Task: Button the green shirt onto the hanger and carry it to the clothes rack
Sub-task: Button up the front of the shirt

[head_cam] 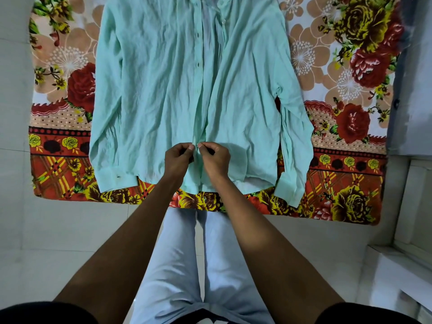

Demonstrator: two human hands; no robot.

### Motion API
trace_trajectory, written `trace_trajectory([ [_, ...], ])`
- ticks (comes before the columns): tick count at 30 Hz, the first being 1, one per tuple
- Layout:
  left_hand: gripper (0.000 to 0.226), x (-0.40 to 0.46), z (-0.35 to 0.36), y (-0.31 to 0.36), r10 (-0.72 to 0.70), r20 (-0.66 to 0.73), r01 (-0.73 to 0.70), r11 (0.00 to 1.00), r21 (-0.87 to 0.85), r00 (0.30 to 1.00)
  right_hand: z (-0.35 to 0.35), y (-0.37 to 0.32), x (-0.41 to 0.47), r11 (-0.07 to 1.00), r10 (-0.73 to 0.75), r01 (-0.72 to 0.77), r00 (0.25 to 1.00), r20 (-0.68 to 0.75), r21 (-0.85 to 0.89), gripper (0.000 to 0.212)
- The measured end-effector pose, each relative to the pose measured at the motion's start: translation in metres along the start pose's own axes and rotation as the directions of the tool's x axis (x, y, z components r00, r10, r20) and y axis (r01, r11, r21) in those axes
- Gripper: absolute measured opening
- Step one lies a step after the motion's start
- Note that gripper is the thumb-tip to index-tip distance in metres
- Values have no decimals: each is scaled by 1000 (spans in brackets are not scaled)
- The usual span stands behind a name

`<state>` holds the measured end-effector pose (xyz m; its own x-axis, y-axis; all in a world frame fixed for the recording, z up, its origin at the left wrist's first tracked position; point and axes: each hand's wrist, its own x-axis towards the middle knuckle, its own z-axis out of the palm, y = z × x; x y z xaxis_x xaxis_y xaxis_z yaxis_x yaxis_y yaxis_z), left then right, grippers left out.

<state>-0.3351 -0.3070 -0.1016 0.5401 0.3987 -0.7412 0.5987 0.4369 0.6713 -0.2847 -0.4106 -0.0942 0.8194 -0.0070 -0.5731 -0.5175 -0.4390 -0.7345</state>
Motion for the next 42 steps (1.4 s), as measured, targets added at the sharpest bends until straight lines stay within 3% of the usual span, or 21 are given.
trace_trajectory([
  [5,16,2,-3,5,-63,45,65,996,-56,997,-2,-1,3,999,43,-43,997,58,7,15],
  [14,8,10,-5,11,-6,62,-1,994,112,998,-11,-2,8,998,-17,28,980,196,-55,21],
  [22,1,14,-13,17,-75,175,64,996,67,982,-14,-4,18,994,-18,39,979,202,-104,17],
  [26,4,14,-8,21,-63,176,39,990,139,982,-13,-2,19,979,-78,108,982,171,-172,15],
  [32,11,18,-3,24,-94,148,62,976,208,985,-7,0,14,979,-68,87,992,103,-186,15],
  [38,11,20,-10,27,-24,244,-84,903,421,969,-11,5,12,953,-147,170,983,108,-250,16],
  [42,13,19,-9,27,39,236,-157,849,505,971,-12,4,11,940,-206,226,973,103,-255,16],
])
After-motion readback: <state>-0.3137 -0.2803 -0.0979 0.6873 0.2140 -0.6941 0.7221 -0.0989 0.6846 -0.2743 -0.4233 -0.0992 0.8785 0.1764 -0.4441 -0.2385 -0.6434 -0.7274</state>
